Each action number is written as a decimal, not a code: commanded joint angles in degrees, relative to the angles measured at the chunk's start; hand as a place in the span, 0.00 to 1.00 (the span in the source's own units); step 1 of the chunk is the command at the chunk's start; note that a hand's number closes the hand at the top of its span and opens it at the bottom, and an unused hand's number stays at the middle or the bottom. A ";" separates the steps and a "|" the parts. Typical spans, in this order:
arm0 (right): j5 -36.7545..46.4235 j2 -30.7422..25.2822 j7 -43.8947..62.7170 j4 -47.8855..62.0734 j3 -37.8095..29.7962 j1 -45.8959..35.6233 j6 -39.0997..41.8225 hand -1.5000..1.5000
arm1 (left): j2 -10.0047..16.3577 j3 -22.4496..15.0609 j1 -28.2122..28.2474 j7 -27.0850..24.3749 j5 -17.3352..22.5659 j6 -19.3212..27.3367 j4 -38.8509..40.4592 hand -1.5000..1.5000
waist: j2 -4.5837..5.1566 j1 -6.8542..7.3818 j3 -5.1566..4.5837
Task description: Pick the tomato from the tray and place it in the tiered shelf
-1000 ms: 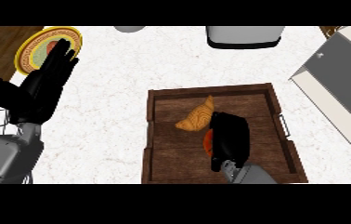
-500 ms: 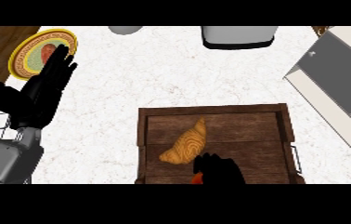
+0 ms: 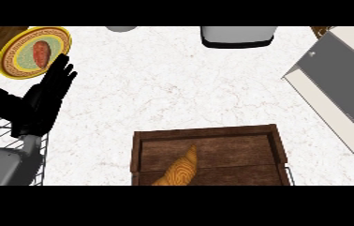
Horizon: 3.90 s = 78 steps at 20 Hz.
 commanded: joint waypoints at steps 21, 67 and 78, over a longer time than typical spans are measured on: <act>-10.78 -3.13 9.66 -19.91 -35.86 -6.36 10.97 1.00 | -2.39 0.86 -0.74 -1.41 -2.24 -0.62 2.59 0.50 | 0.63 0.32 -0.39; -56.43 -28.58 -52.44 68.18 -107.64 -25.58 13.44 0.00 | -7.56 3.08 -4.37 0.42 -7.15 -3.69 5.21 0.50 | 0.82 2.12 -0.36; -64.86 -50.90 -53.54 94.57 -114.95 -19.49 39.77 0.00 | -6.21 5.21 -0.64 3.42 -6.49 -5.35 -0.04 0.50 | 0.71 1.92 -0.26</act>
